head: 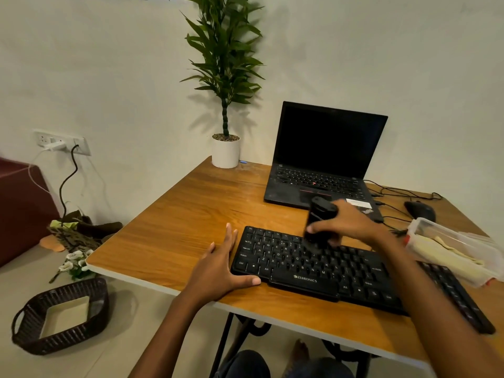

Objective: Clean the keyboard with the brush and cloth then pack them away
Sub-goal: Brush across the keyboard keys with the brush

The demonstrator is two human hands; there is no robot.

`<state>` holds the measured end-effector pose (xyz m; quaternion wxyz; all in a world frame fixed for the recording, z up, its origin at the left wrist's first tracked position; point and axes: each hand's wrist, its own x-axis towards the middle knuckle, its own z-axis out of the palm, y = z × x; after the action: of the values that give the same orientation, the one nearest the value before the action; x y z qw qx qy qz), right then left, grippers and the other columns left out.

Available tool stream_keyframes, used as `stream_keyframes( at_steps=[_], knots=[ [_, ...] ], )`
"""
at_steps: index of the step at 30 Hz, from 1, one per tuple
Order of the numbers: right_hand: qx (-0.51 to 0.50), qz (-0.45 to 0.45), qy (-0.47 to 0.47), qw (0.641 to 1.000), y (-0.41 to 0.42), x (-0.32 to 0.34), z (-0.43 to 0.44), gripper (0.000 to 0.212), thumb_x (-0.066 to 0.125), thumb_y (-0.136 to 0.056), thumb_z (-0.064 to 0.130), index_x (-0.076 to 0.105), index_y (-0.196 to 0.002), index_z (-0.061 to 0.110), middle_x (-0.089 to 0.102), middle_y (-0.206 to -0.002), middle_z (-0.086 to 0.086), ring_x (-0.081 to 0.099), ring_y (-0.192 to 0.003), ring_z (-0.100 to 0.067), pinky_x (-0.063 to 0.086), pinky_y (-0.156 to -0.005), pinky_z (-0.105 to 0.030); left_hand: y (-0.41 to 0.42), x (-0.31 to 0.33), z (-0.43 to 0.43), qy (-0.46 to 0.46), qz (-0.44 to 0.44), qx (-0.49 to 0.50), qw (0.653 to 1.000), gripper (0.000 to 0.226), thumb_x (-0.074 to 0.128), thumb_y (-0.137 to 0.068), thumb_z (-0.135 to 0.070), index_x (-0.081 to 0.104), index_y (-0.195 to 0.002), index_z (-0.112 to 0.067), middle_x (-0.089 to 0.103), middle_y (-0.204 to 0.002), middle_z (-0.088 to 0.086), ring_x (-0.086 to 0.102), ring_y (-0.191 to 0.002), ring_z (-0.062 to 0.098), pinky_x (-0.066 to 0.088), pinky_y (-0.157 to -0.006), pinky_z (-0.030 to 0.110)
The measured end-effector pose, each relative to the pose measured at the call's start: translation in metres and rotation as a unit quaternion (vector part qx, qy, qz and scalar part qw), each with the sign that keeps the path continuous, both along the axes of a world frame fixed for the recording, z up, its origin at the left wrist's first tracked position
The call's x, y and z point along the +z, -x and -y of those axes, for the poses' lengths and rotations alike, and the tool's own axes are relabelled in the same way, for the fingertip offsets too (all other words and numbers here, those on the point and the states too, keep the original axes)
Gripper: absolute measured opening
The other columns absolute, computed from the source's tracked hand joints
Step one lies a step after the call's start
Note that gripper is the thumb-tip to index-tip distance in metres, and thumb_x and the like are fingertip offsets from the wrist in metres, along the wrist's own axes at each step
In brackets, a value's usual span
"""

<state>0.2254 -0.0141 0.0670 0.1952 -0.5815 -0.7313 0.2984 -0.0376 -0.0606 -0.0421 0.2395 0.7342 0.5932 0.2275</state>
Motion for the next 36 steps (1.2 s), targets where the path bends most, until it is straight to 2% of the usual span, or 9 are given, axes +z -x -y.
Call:
stream_keyframes(
  at_steps=[3, 8, 12, 17, 19, 21, 25, 27, 36],
  knots=[
    [-0.036, -0.099, -0.035, 0.994, 0.072, -0.014, -0.004, 0.012, 0.069, -0.079, 0.013, 0.057, -0.080, 0.013, 0.065, -0.073, -0.007, 0.061, -0.052, -0.016, 0.050, -0.045, -0.021, 0.001, -0.002, 0.002, -0.025, -0.014, -0.029, 0.999, 0.138, 0.033, -0.042, -0.099, -0.016, -0.148, -0.024, 0.015, -0.156, -0.012, 0.010, -0.141, 0.006, 0.001, -0.116, 0.032],
    [-0.119, -0.121, -0.028, 0.985, 0.106, -0.039, -0.007, 0.016, 0.069, -0.073, 0.019, 0.055, -0.070, 0.013, 0.062, -0.060, -0.004, 0.054, -0.039, -0.014, 0.043, -0.038, -0.022, -0.001, -0.014, -0.003, -0.060, -0.068, -0.033, 0.995, 0.137, 0.006, -0.038, -0.103, 0.003, -0.150, -0.024, 0.019, -0.156, -0.007, 0.010, -0.143, 0.003, -0.002, -0.117, 0.032],
    [-0.212, -0.067, -0.020, 0.975, 0.047, -0.041, 0.004, 0.022, 0.069, -0.078, 0.019, 0.049, -0.080, 0.011, 0.059, -0.071, -0.003, 0.055, -0.052, -0.014, 0.042, -0.037, -0.015, -0.002, -0.013, -0.002, -0.063, -0.085, -0.027, 0.994, 0.138, 0.002, -0.036, -0.102, 0.006, -0.150, -0.025, 0.015, -0.157, -0.008, 0.007, -0.143, 0.001, -0.005, -0.115, 0.029],
    [-0.322, 0.018, -0.032, 0.946, -0.017, -0.031, 0.027, 0.026, 0.069, -0.079, 0.023, 0.052, -0.067, 0.007, 0.059, -0.061, -0.008, 0.054, -0.047, -0.017, 0.041, -0.040, -0.021, -0.003, -0.007, 0.000, -0.045, -0.094, -0.025, 0.994, 0.142, 0.001, -0.032, -0.102, 0.006, -0.151, -0.025, 0.017, -0.157, -0.005, 0.005, -0.143, 0.002, -0.007, -0.114, 0.027],
    [-0.301, 0.003, -0.046, 0.952, -0.006, -0.026, 0.020, 0.023, 0.068, -0.079, 0.022, 0.053, -0.073, 0.006, 0.059, -0.066, -0.007, 0.056, -0.053, -0.016, 0.046, -0.046, -0.024, -0.002, -0.005, 0.000, -0.041, -0.093, -0.025, 0.994, 0.142, 0.002, -0.031, -0.102, 0.006, -0.151, -0.025, 0.017, -0.157, -0.005, 0.005, -0.143, 0.002, -0.007, -0.114, 0.027],
    [-0.244, -0.117, -0.056, 0.961, 0.028, -0.024, 0.010, 0.018, 0.068, -0.079, 0.016, 0.051, -0.077, 0.011, 0.059, -0.074, -0.006, 0.059, -0.060, -0.016, 0.050, -0.049, -0.024, -0.001, -0.005, -0.001, -0.040, -0.091, -0.025, 0.995, 0.141, 0.002, -0.031, -0.102, 0.006, -0.150, -0.026, 0.017, -0.157, -0.005, 0.004, -0.143, 0.002, -0.008, -0.113, 0.026],
    [-0.163, -0.224, -0.068, 0.958, 0.102, -0.032, -0.012, 0.016, 0.069, -0.080, 0.018, 0.054, -0.076, 0.014, 0.062, -0.071, -0.005, 0.060, -0.054, -0.018, 0.047, -0.040, -0.019, -0.002, -0.001, 0.002, -0.042, -0.085, -0.029, 0.995, 0.129, 0.014, -0.045, -0.099, 0.007, -0.150, -0.026, 0.018, -0.156, -0.005, 0.005, -0.143, 0.003, -0.008, -0.112, 0.024],
    [-0.153, -0.225, -0.063, 0.960, 0.115, -0.038, -0.022, 0.018, 0.070, -0.078, 0.021, 0.056, -0.071, 0.011, 0.062, -0.063, -0.006, 0.056, -0.043, -0.017, 0.045, -0.040, -0.023, -0.003, 0.001, 0.004, -0.041, -0.087, -0.023, 0.995, 0.116, 0.029, -0.056, -0.089, 0.008, -0.150, -0.026, 0.017, -0.156, -0.004, 0.005, -0.143, 0.004, -0.007, -0.111, 0.022],
    [-0.235, -0.100, -0.057, 0.965, 0.036, -0.042, -0.018, 0.017, 0.068, -0.075, 0.019, 0.056, -0.070, 0.007, 0.061, -0.060, -0.005, 0.053, -0.040, -0.017, 0.041, -0.035, -0.022, -0.011, 0.004, 0.010, -0.028, -0.094, -0.010, 0.995, 0.139, 0.004, -0.032, -0.100, 0.006, -0.150, -0.028, 0.015, -0.157, -0.005, 0.006, -0.144, 0.008, -0.002, -0.114, 0.026]
  ],
)
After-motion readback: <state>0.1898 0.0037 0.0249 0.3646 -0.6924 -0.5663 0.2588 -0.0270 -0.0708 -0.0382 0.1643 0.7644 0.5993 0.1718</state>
